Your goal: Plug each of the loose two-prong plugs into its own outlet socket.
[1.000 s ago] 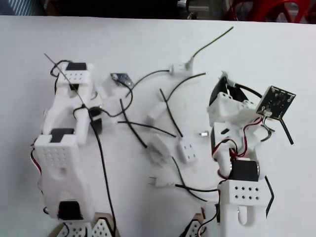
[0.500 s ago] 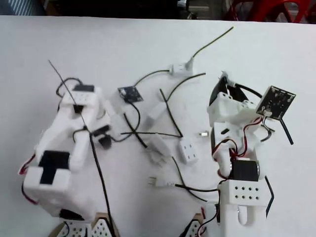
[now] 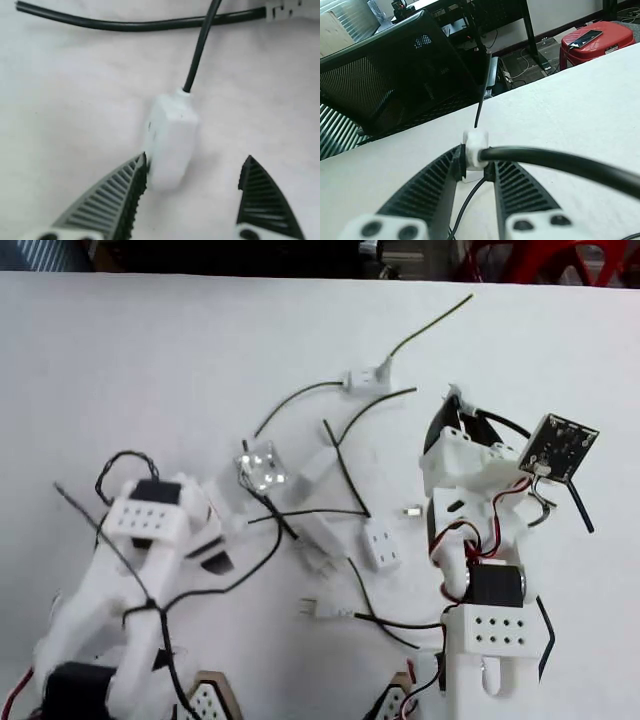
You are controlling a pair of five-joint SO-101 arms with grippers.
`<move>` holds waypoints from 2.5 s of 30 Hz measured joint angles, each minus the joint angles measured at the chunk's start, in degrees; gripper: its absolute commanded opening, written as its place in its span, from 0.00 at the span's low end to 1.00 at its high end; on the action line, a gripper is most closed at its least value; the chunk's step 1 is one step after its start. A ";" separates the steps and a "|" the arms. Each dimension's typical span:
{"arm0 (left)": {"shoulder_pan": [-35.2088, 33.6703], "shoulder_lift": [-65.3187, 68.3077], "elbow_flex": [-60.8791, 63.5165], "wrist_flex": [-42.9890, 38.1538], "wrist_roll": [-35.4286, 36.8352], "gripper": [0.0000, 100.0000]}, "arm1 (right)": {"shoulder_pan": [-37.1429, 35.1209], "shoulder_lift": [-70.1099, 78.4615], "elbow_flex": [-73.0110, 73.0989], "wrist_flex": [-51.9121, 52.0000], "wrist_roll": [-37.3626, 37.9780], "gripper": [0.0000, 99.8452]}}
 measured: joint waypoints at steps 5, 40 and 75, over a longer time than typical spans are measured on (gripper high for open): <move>2.73 -8.26 7.21 0.00 0.00 0.30 | 0.00 0.00 0.00 0.00 0.00 0.02; -9.23 -9.67 1.58 -14.15 0.53 0.29 | 0.00 0.00 0.00 0.00 0.00 0.02; -4.31 52.04 -53.10 15.47 -3.78 0.22 | 0.00 0.00 0.00 0.00 0.00 0.02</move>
